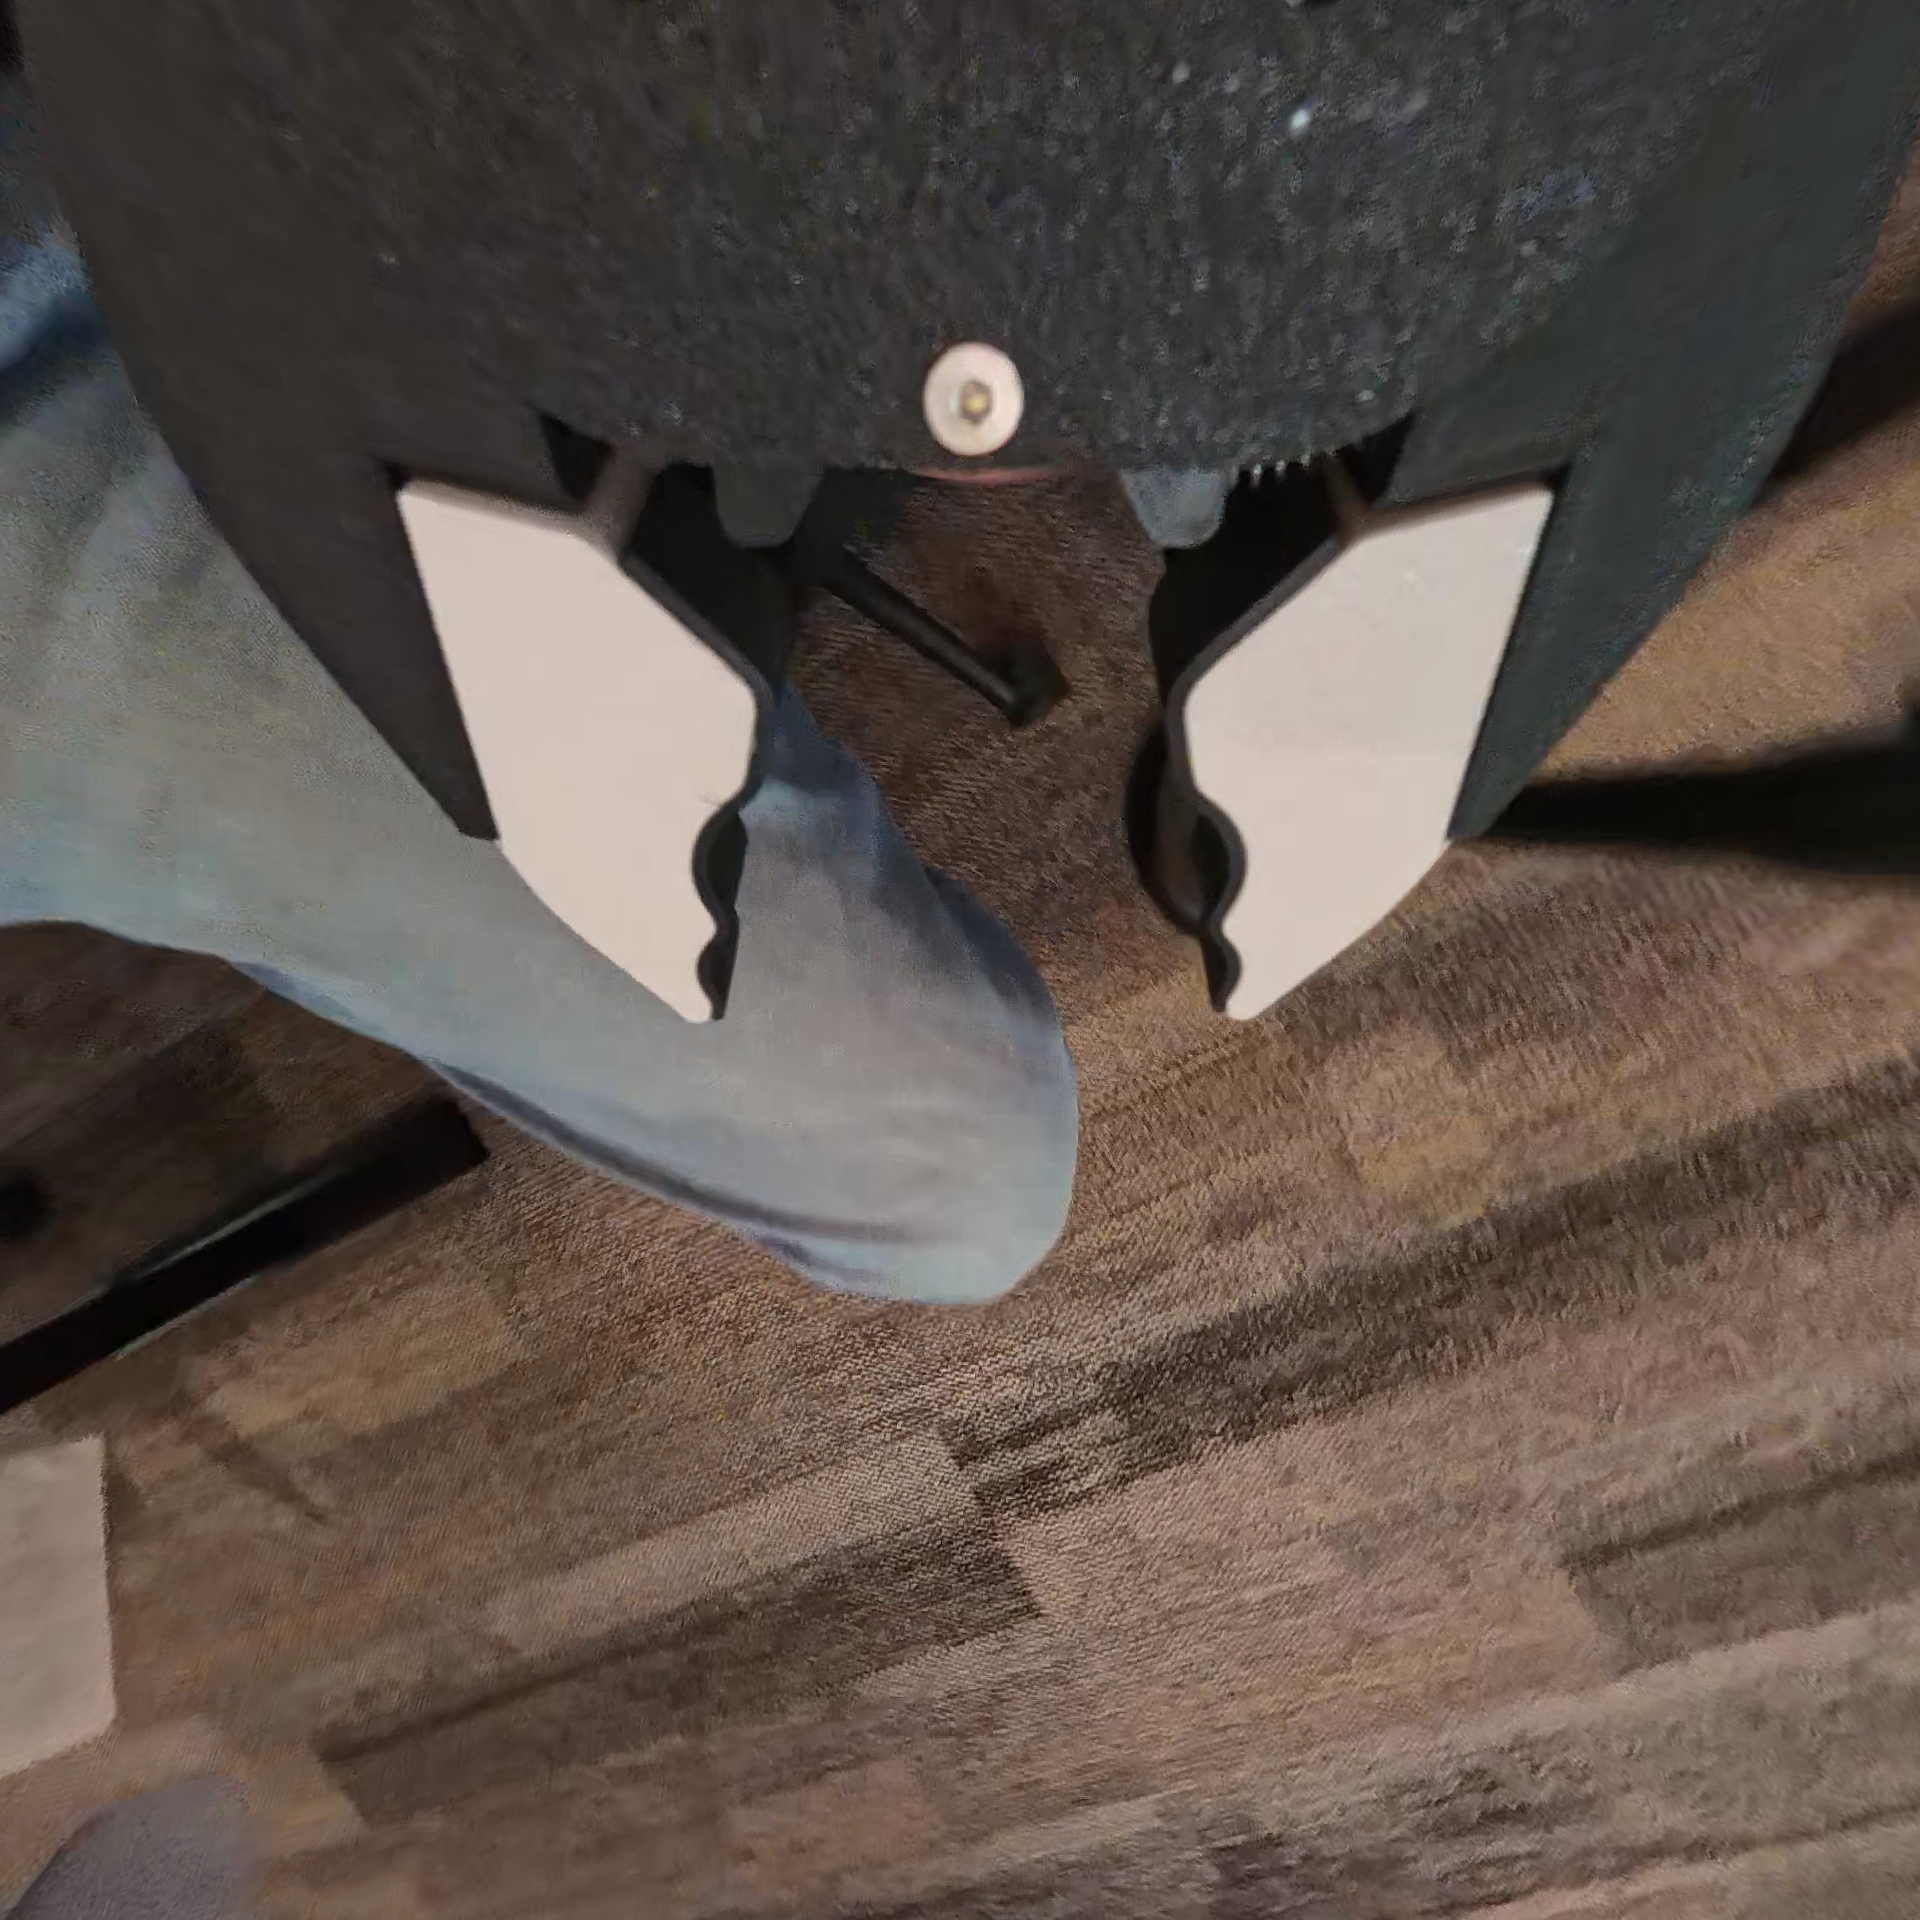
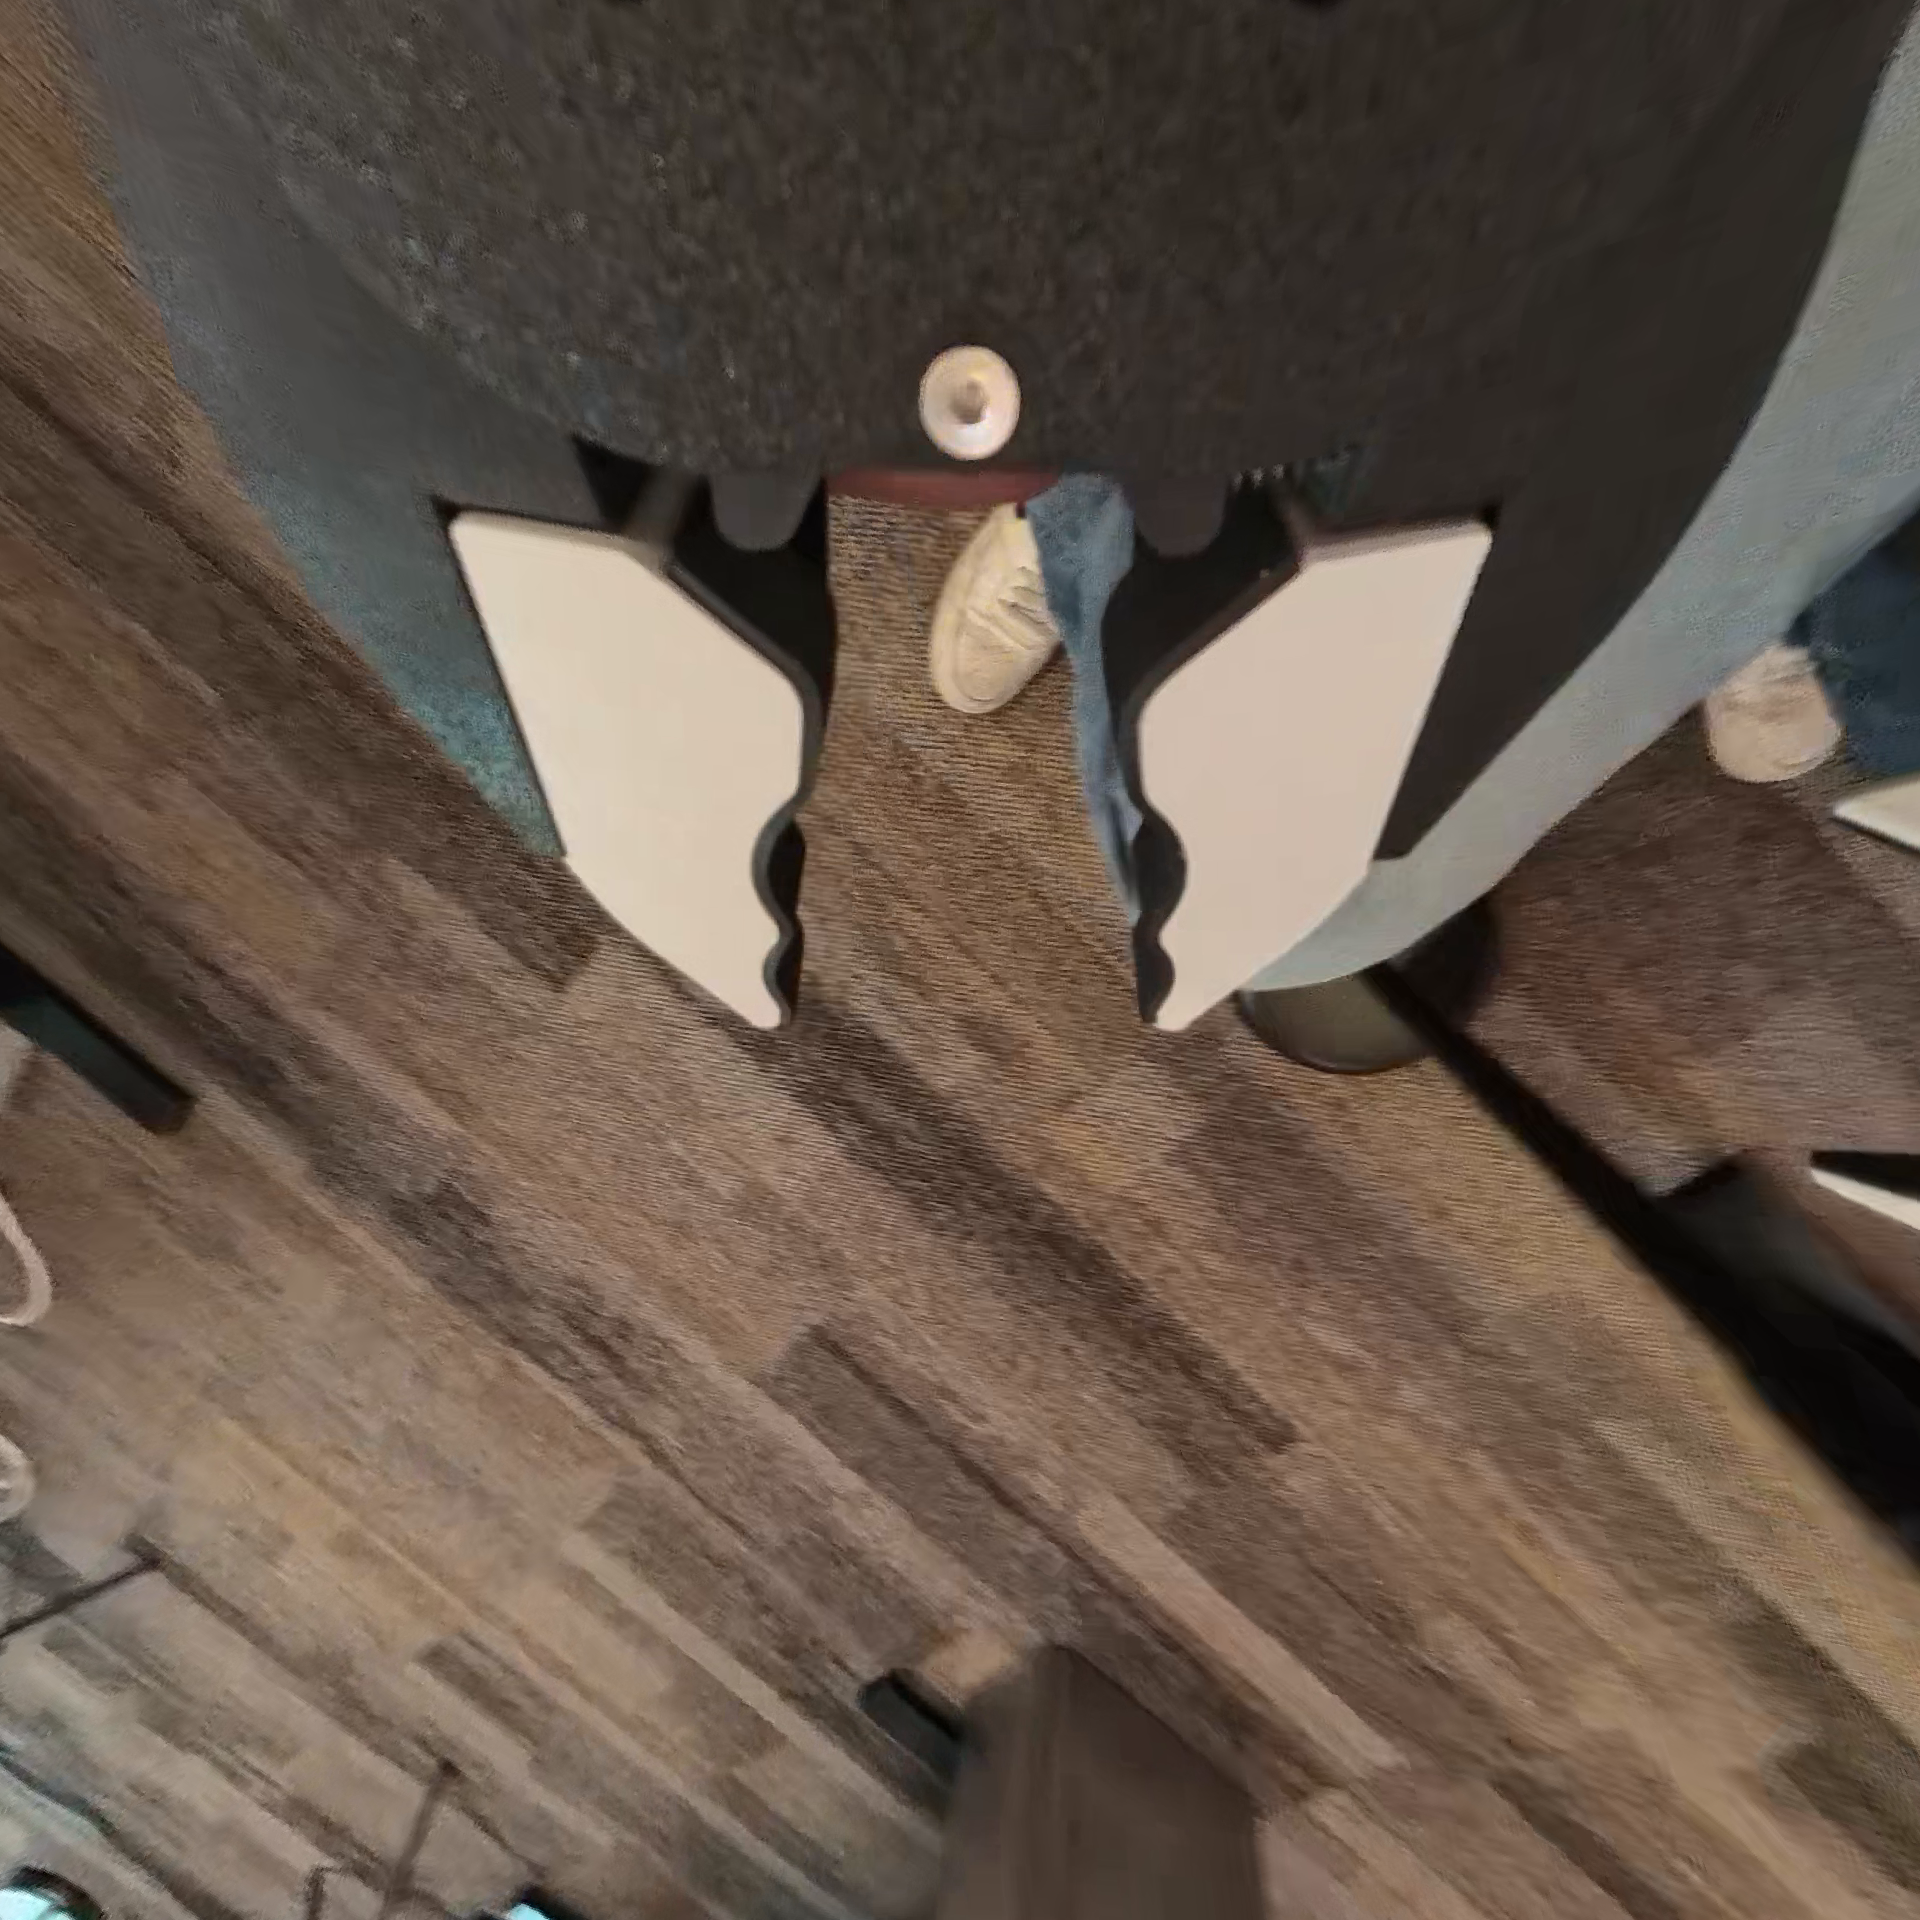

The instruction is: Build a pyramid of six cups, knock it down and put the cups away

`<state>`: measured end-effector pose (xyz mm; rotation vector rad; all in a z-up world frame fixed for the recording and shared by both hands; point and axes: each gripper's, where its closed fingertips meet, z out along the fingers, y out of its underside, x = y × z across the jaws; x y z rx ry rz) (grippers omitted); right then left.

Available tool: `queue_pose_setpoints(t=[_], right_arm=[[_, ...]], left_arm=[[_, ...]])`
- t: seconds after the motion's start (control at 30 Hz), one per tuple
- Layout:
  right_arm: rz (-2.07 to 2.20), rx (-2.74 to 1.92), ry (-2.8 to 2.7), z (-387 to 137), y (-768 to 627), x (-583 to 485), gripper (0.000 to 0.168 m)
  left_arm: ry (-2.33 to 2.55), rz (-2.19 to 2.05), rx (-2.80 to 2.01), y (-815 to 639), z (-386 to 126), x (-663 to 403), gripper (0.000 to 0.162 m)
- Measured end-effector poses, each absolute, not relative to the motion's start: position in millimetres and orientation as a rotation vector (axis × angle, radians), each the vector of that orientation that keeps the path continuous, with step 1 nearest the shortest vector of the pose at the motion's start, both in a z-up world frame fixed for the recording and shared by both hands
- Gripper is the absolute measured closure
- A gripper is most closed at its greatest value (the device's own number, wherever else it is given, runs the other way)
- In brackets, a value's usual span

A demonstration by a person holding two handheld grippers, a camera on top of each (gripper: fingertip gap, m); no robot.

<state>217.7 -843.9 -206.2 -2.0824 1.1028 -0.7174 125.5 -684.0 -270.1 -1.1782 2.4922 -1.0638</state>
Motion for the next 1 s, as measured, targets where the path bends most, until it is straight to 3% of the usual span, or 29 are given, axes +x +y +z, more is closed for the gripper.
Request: queue_pose_setpoints(t=[0.2, 0.53, 0.73, 0.87, 1.0], right_arm=[[-0.621, -2.053, 1.271, -162.6, -901.5, 255.3, 0.108], [-0.474, -1.957, 1.519, 12.2, -1043.4, 279.2, 0.11], [-0.522, -2.163, 1.412, 100.4, -1096.6, 358.2, 0.109], [-0.448, -2.116, 1.35, 139.8, -1084.3, 437.2, 0.106], [-0.45, -2.135, 1.214, 150.7, -1042.6, 524.0, 0.106]], left_arm=[[2.613, -0.884, -1.046, -745.5, -216.7, 207.0, 0.079], [2.476, -0.678, -1.32, -769.6, 16.1, 335.1, 0.076], [2.252, -0.711, -1.618, -747.4, 112.9, 388.5, 0.076], [2.067, -0.824, -1.745, -733.4, 152.6, 426.5, 0.077], [1.895, -0.833, -1.838, -702.8, 156.0, 463.4, 0.077]])
